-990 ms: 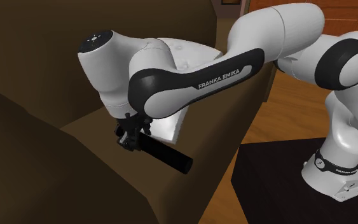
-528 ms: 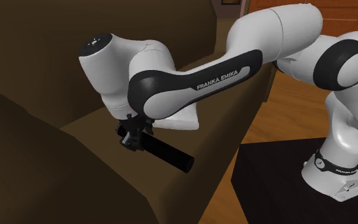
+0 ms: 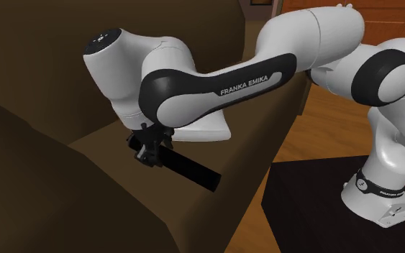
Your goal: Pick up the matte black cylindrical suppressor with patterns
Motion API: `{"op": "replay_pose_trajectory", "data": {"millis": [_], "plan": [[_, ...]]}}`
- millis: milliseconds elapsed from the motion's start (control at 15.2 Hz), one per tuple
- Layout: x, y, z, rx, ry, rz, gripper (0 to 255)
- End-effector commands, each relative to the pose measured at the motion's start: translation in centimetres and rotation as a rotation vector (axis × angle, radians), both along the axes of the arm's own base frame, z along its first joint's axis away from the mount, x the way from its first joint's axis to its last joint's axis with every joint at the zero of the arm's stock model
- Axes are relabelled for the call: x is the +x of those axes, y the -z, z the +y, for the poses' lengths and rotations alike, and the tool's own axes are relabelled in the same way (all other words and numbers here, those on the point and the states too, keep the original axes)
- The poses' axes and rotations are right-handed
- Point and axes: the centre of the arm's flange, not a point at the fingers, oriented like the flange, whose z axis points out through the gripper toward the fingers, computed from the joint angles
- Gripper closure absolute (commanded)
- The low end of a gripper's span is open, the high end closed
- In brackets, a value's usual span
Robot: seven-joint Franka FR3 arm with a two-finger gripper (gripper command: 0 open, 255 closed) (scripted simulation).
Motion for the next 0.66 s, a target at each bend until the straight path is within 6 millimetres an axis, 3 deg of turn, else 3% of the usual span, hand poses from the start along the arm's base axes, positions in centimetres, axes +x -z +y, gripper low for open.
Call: {"op": "replay_pose_trajectory", "data": {"millis": [0,462,594], "plan": [[-0.1,-1.1,0.0,0.000,0.000,0.000,255],[-0.1,-4.8,0.0,0.000,0.000,0.000,255],[-0.1,-4.9,0.0,0.000,0.000,0.000,255]]}}
